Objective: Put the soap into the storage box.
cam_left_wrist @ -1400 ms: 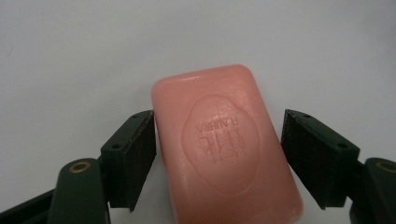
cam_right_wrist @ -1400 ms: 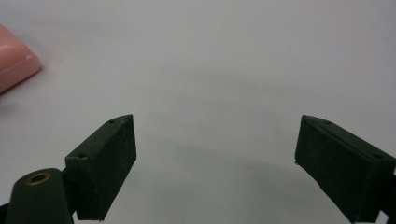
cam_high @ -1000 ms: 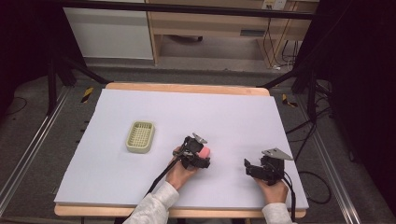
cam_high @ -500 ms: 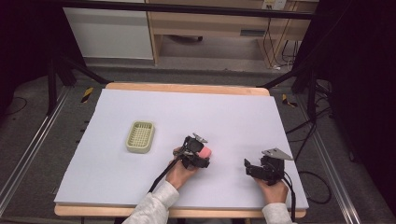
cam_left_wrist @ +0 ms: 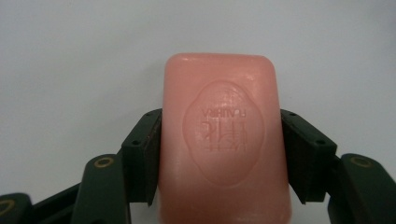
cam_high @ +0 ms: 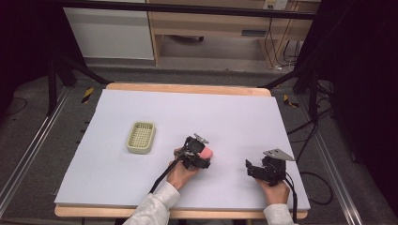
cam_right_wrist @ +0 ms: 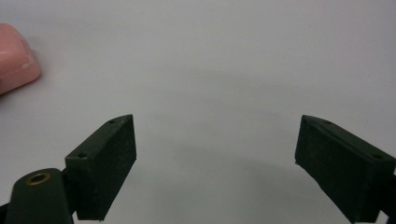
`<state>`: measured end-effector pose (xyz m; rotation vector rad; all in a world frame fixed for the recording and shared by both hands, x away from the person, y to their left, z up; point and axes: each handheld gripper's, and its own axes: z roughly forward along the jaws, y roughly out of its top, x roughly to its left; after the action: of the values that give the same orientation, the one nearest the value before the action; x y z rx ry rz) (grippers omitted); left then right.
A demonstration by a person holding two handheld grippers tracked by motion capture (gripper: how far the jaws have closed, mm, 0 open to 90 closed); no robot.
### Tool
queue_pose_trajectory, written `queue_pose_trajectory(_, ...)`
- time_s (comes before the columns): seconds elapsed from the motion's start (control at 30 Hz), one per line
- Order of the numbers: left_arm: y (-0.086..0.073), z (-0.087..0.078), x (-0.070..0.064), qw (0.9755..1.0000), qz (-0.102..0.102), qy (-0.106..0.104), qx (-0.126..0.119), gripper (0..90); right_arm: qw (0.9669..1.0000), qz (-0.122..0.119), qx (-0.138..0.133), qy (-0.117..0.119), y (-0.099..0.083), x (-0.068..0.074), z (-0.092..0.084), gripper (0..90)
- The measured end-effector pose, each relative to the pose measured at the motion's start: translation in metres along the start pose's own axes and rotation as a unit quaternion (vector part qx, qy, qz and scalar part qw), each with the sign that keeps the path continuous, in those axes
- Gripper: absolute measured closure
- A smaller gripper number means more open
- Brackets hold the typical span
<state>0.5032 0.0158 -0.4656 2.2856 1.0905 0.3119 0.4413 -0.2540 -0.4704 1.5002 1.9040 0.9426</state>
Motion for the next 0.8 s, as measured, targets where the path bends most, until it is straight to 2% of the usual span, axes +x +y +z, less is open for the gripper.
queue_pose_trajectory(0.2, 0.000, -0.005, 0.002, 1.0000, 0.002, -0.004, -0.002, 37.1, 1.0000, 0.001, 0.001, 0.000, 0.000, 0.000, 0.000, 12.8)
queue_pose_trajectory(0.43, -0.002, -0.019, 0.006, 0.9999, 0.008, -0.005, -0.012, 37.1, 1.0000, 0.001, 0.001, 0.001, 0.000, 0.000, 0.000, 12.9)
queue_pose_trajectory(0.8, -0.010, -0.043, 0.021, 0.9997, 0.007, -0.004, -0.025, 37.1, 1.0000, 0.001, 0.001, 0.000, 0.000, -0.001, 0.000, 12.8)
